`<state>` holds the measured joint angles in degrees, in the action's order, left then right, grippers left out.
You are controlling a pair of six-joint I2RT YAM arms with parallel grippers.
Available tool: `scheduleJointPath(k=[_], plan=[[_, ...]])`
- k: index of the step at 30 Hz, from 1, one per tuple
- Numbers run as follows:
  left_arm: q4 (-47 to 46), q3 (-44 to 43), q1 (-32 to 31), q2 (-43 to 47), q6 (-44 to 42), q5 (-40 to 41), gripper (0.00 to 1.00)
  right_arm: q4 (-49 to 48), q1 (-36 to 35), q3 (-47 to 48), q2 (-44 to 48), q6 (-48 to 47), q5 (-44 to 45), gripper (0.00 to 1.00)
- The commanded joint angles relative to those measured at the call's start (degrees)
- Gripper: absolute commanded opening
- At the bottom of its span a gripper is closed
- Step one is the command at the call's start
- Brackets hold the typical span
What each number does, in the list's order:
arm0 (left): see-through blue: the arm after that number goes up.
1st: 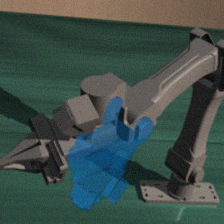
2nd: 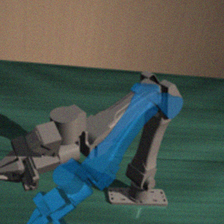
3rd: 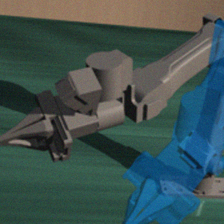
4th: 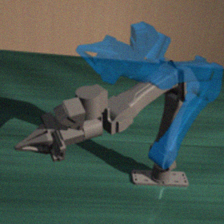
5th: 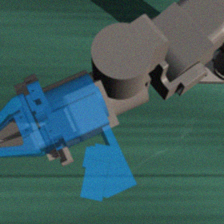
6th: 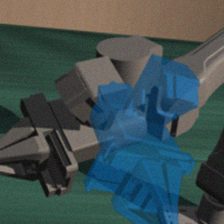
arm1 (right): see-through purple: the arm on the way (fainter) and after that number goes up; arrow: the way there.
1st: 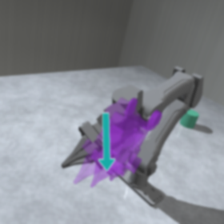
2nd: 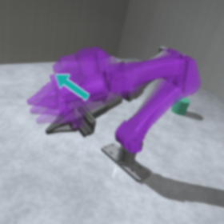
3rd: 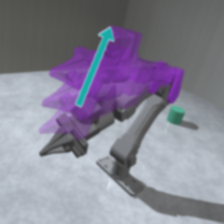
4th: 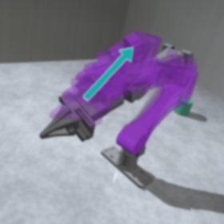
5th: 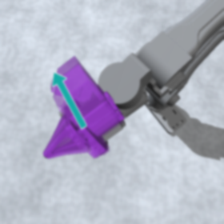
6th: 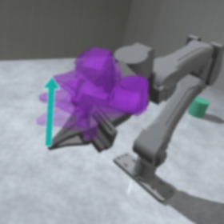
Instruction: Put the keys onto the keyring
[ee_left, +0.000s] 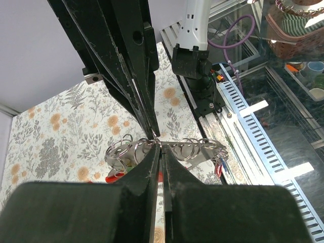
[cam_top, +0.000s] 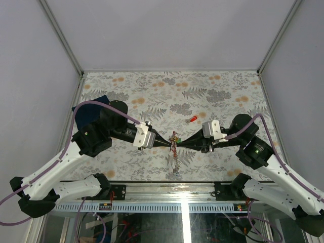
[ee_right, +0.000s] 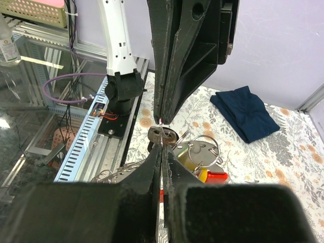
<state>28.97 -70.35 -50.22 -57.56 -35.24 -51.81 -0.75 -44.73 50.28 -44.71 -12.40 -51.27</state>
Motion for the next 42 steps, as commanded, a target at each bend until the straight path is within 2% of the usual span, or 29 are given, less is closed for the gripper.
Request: scheduleJointPath(k=[1,24,28,42], plan=[[1.11,-0.33,-0.23,1.22,-0.11,0.11,0.00,-4.70,-0.09,2.57,1.90,1.90,1.03,0.00],[0.00,-0.50,-0.23,0.45,0.04,5.69,0.00,-3.55,-0.04,3.89,1.53,1.29,3.50,0.00],[-0.66,-0.58,-0.25,0.20,0.10,5.81,0.08,-3.90,-0.05,3.77,1.28,1.47,3.13,0.00],[-0.67,-1.10,-0.27,-0.79,0.65,4.15,0.18,-5.36,-0.07,3.00,1.15,2.16,2.99,0.00]])
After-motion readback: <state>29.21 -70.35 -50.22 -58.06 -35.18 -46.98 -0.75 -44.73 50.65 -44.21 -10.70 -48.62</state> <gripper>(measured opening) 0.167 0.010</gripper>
